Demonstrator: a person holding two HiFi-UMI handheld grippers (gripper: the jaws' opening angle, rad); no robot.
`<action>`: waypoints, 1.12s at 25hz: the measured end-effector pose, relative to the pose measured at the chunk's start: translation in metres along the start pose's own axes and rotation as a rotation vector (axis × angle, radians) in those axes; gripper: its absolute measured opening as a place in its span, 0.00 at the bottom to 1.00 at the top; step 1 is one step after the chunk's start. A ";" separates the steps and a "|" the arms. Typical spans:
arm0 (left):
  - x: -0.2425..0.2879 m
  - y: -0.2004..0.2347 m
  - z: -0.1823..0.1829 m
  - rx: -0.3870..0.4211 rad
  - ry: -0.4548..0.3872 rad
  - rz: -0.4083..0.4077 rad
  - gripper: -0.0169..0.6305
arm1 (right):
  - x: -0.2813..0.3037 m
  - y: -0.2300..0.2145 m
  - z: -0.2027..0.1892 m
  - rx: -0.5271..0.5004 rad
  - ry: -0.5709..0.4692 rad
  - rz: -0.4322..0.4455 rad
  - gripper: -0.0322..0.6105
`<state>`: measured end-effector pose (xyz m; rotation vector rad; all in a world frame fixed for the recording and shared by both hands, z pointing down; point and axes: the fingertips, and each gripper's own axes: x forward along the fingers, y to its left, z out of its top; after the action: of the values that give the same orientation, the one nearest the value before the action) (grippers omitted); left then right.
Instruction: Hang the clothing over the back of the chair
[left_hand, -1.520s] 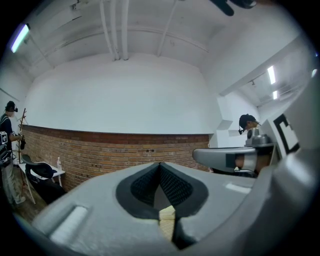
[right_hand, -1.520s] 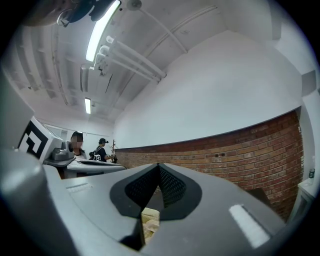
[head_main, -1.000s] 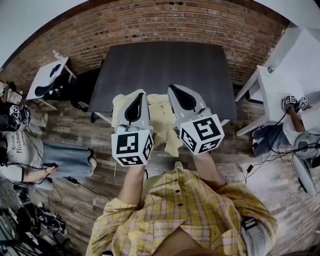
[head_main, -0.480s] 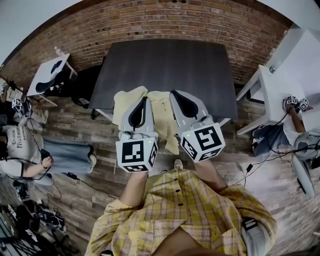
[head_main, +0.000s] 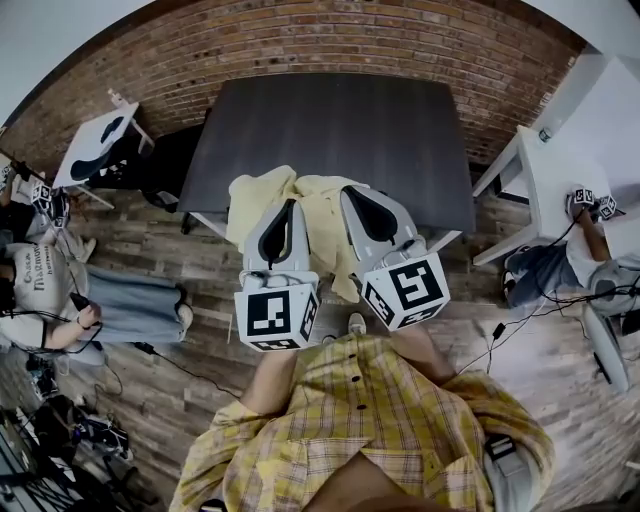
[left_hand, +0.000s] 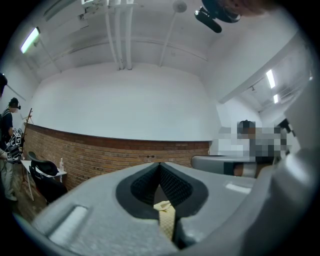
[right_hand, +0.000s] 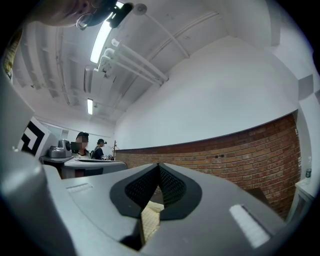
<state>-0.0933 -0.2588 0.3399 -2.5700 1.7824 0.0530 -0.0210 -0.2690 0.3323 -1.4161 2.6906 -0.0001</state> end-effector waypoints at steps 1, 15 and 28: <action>-0.002 -0.001 0.000 0.002 -0.003 0.000 0.03 | -0.001 0.000 0.000 0.000 0.000 -0.001 0.06; -0.013 -0.006 -0.002 0.010 -0.006 -0.002 0.03 | -0.009 0.006 0.000 -0.008 0.000 -0.008 0.06; -0.015 -0.004 -0.004 0.005 -0.009 0.001 0.03 | -0.007 0.012 0.000 -0.021 -0.002 0.003 0.06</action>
<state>-0.0946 -0.2439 0.3447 -2.5618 1.7782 0.0597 -0.0273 -0.2564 0.3320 -1.4168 2.6992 0.0290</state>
